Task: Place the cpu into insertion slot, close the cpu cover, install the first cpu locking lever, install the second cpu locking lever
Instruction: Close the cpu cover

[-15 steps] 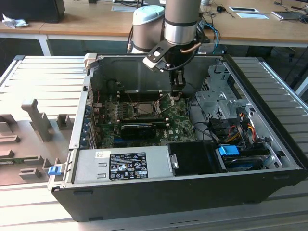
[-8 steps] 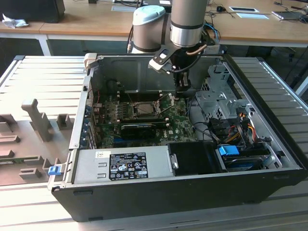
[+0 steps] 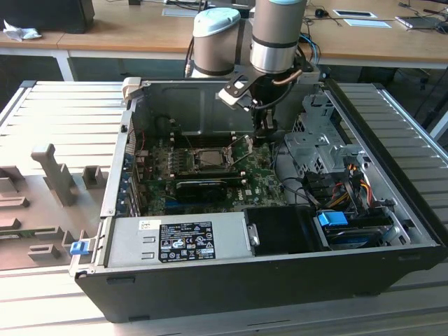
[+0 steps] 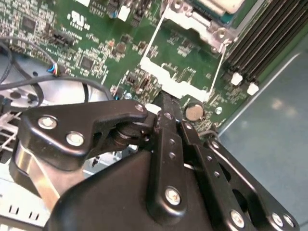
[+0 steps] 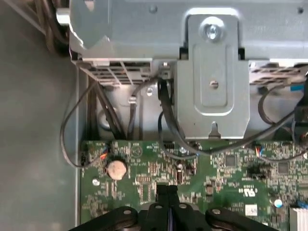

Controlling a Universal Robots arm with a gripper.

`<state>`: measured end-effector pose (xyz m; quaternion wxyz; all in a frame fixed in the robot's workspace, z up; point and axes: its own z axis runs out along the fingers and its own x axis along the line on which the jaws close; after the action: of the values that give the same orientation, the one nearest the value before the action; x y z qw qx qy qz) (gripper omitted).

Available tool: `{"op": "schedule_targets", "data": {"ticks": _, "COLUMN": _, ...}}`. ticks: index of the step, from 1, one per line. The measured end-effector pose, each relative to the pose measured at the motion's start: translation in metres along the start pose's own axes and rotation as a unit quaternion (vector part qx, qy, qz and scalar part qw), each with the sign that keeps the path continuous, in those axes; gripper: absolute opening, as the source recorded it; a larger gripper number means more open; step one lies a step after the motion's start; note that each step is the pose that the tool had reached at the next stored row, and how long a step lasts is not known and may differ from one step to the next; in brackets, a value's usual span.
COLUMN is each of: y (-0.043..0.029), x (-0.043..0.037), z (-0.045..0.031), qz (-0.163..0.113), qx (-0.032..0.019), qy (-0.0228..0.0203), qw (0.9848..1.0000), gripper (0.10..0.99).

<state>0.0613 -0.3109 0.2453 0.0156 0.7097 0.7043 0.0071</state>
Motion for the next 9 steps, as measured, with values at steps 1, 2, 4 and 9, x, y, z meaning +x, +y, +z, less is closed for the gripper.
{"op": "schedule_targets", "data": {"ticks": 1, "y": -0.0028, "x": 0.0, "z": 0.0, "qz": 0.0, "qx": 0.0001, "qy": 0.0001, "qw": 1.0, "gripper": 0.106}}
{"op": "schedule_targets", "data": {"ticks": 2, "y": -0.0058, "x": 0.0, "z": -0.0001, "qz": 0.0, "qx": 0.0001, "qy": 0.0, "qw": 1.0, "gripper": 0.106}}
{"op": "schedule_targets", "data": {"ticks": 4, "y": -0.0127, "x": -0.0001, "z": -0.0004, "qz": 0.0, "qx": 0.0001, "qy": 0.0, "qw": 1.0, "gripper": 0.106}}
{"op": "schedule_targets", "data": {"ticks": 9, "y": -0.0198, "x": -0.0001, "z": -0.0006, "qz": -0.001, "qx": 0.0002, "qy": 0.0001, "qw": 1.0, "gripper": 0.106}}
